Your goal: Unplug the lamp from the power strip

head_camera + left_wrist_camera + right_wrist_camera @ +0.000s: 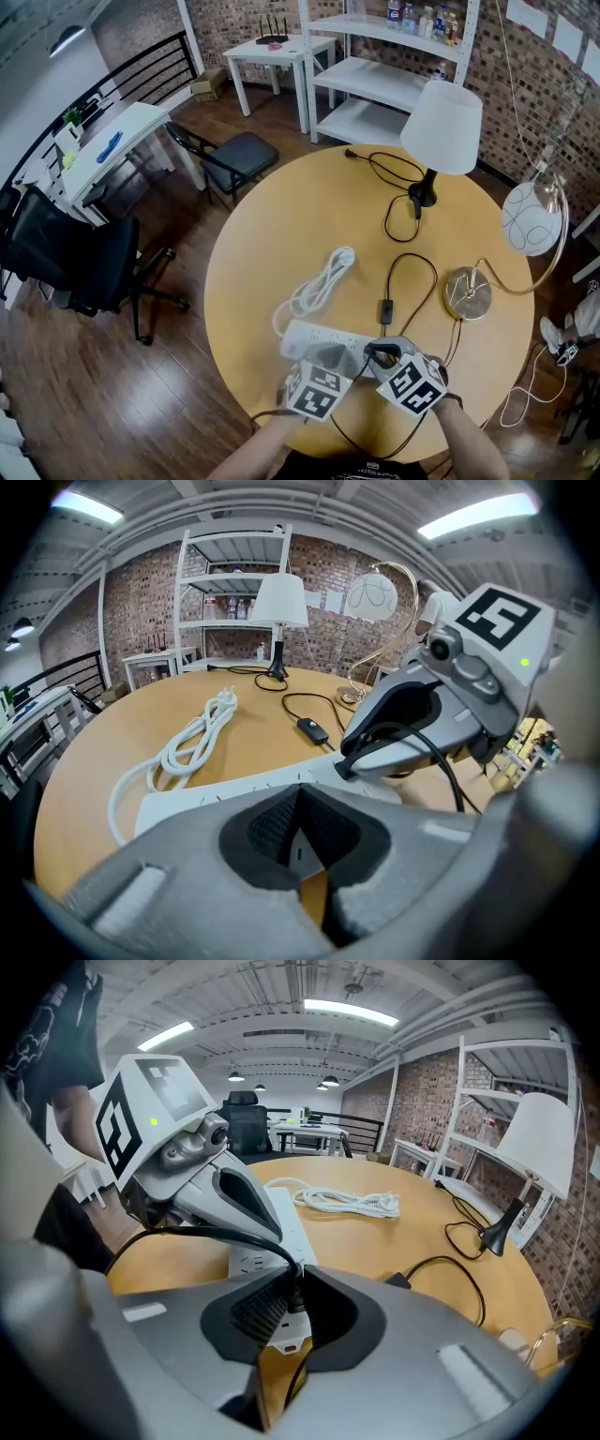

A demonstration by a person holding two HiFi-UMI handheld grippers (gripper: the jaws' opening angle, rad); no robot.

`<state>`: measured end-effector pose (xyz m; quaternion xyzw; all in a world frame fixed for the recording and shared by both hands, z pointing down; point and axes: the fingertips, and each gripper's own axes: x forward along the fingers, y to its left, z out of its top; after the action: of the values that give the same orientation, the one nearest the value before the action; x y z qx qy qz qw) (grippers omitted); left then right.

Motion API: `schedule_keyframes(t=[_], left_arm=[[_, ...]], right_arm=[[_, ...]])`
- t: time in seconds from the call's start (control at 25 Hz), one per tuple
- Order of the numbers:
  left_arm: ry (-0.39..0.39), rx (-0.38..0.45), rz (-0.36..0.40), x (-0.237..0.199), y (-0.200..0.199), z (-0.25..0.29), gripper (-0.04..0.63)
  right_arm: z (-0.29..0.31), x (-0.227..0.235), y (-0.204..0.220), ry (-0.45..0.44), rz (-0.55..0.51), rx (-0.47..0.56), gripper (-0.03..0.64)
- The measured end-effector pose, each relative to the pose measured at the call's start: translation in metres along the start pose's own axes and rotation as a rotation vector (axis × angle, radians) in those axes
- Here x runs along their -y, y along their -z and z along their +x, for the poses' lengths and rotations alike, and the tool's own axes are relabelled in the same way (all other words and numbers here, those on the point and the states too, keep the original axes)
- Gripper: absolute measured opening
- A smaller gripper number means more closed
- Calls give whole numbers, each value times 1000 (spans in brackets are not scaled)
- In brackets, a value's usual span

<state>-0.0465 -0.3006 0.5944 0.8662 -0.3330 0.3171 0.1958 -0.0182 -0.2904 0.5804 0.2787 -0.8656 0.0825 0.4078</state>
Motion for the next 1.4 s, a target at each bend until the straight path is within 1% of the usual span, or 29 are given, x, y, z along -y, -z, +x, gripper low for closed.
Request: schedule_keyframes(t=[0.16,0.32,0.44,0.48,0.56,0.6,0.64,0.72,0.96,1.16,1.32,1.4], left_arm=[[6,3,3,1,0,1,0],[11,-3,-7,0,0,0,0],[18,-4,-11,0,0,1,0],[18,-6,-10,0,0,2,0],[17,-9,-8,-1,0,3,0],[15,-9,-8,-2,0,4,0],[12,-11,-10,-2,0,4,0],[8,-20,-16,-1,4,2,0],[14,-15,-9,0,3,1,0],[12,-23,-24,0,5,1,0],[5,1,10,0,2,4,1],[1,6,13,0,2,4,2]], right_arm=[[0,2,1,-6,32,5,52],[1,4,1,-27,104,8,54],[0,1,1,-2,53,-2,53],[-5,2,-5,12,49,29,52],[-28,22,-39,60,98,177,49],[-41,39,-59,92,95,225,49],[-50,51,-74,117,55,227,49],[-60,60,-87,132,-29,190,49],[-70,51,-73,157,11,188,49],[-78,53,-75,194,20,208,51],[-85,56,-65,243,43,209,51],[-89,58,-58,272,69,209,51]])
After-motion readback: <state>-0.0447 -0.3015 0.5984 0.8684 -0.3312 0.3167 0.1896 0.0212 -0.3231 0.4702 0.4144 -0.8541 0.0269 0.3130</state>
